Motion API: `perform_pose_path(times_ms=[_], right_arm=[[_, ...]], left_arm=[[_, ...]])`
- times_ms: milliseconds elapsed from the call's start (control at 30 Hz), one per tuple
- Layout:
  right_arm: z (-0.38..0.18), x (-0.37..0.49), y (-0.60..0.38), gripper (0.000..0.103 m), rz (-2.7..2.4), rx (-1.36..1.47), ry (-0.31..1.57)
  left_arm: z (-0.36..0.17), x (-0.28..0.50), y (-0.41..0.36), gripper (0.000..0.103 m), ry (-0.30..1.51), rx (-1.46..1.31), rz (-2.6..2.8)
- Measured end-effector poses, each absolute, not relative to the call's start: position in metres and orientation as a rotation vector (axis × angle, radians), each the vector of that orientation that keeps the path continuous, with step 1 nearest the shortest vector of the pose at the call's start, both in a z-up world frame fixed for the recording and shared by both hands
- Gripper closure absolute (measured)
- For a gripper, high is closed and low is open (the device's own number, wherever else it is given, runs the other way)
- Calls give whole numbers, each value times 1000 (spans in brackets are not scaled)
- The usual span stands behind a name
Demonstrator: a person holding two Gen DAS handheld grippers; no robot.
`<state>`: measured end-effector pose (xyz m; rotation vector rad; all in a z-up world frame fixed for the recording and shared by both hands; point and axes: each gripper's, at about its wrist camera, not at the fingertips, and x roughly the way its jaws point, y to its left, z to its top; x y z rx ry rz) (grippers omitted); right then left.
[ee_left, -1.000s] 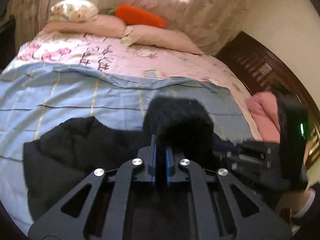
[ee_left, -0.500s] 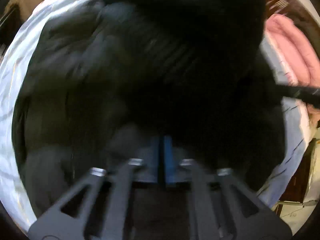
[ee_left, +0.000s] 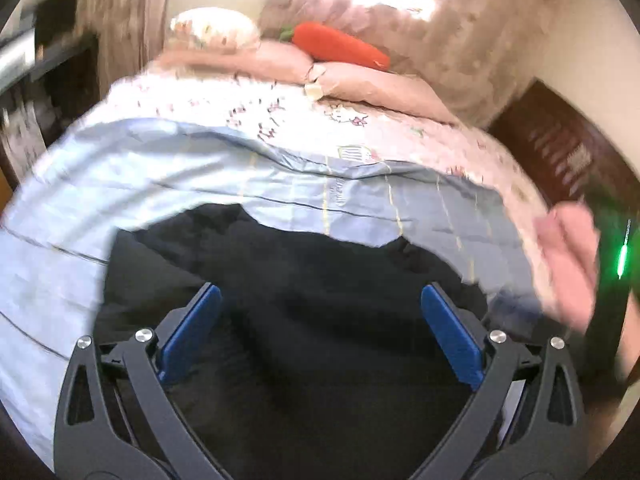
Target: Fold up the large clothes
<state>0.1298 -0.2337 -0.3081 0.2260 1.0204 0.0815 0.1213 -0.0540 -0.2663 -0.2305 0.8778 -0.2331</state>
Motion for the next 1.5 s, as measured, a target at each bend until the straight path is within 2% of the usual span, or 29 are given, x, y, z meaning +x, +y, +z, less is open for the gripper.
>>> perform_pose_path(times_ms=[100, 233, 300, 433, 533, 600, 667, 733, 867, 933, 1067, 1167, 1300, 1400, 1500], right_arm=[[-337, 110, -179, 28, 101, 75, 1014], [-381, 84, -154, 20, 9, -12, 1031], [-395, 82, -154, 16, 0, 25, 1015], [-415, 82, -158, 11, -19, 72, 984], [-408, 83, -152, 10, -25, 37, 1016], [-390, 84, -148, 11, -19, -4, 1066], [-358, 74, -154, 10, -52, 17, 1028], [-346, 61, -161, 1, -96, 56, 1006], [-413, 54, -173, 1, -135, 130, 1195], [-437, 45, -190, 1, -136, 317, 1137], [-429, 49, -192, 1, -151, 328, 1158], [-406, 37, -211, 1, -109, 513, 1197], [-370, 0, -232, 1, -68, 725, 1167], [-351, -35, -230, 1, -75, 630, 1169], [-344, -84, -228, 1, -133, 539, 1180]], left_arm=[[-322, 139, -46, 3, 1039, -227, -121], [-405, 130, -26, 2, 1215, -225, -138], [-423, 118, -14, 2, 1134, -247, -209], [-430, 117, -22, 2, 1081, -170, -220], [-430, 112, -24, 2, 1071, -163, -219], [-415, 110, -22, 2, 1052, -148, -230], [-396, 101, -23, 2, 985, -45, -226], [-385, 94, -25, 2, 949, 30, -271], [-414, 92, -19, 2, 1083, 7, -327], [-426, 95, -16, 2, 1089, -11, -331], [-422, 93, -26, 2, 1093, 11, -265], [-401, 82, -15, 2, 1081, -61, -227], [-354, 48, 5, 2, 1003, -107, -168], [-331, 3, 18, 2, 990, -55, -121], [-328, -55, 44, 2, 1067, -98, -82]])
